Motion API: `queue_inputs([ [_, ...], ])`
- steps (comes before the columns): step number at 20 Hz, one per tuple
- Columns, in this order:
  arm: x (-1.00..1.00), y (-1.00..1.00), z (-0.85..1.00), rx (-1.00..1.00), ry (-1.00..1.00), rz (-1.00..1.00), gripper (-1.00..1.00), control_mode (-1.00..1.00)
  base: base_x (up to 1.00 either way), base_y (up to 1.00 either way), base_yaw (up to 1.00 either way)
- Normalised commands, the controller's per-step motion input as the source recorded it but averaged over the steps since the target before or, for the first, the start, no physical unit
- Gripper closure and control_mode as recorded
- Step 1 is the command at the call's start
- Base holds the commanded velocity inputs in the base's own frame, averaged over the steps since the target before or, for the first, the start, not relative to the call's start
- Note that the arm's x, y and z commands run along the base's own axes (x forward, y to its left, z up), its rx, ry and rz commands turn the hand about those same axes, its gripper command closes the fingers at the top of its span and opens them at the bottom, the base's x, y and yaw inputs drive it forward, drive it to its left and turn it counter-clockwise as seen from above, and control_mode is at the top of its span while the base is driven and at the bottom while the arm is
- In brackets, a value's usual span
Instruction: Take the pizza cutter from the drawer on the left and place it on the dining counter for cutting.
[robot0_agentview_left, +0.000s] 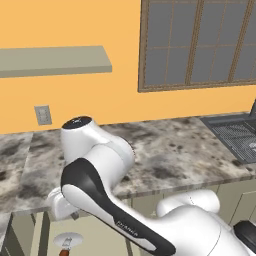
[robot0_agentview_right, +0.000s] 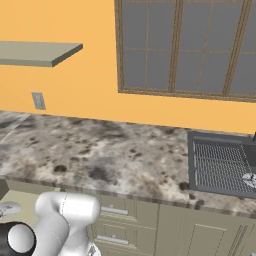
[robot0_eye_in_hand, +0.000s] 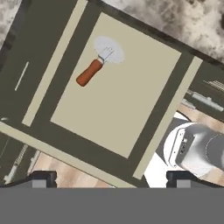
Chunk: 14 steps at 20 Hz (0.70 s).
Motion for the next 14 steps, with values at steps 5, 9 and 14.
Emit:
queue_inputs([
  [5,0.17,0.0,-0.28,0.04,0.13,-0.33,-1.0,-1.0,0.0,0.0,0.0],
  [9,0.14,0.0,-0.49,0.0,0.01,-0.19,-1.0,-1.0,0.0,0.0,0.0],
  [14,0.1,0.0,-0.6,0.0,0.0,-0.13,-1.0,-1.0,0.0,0.0,0.0],
])
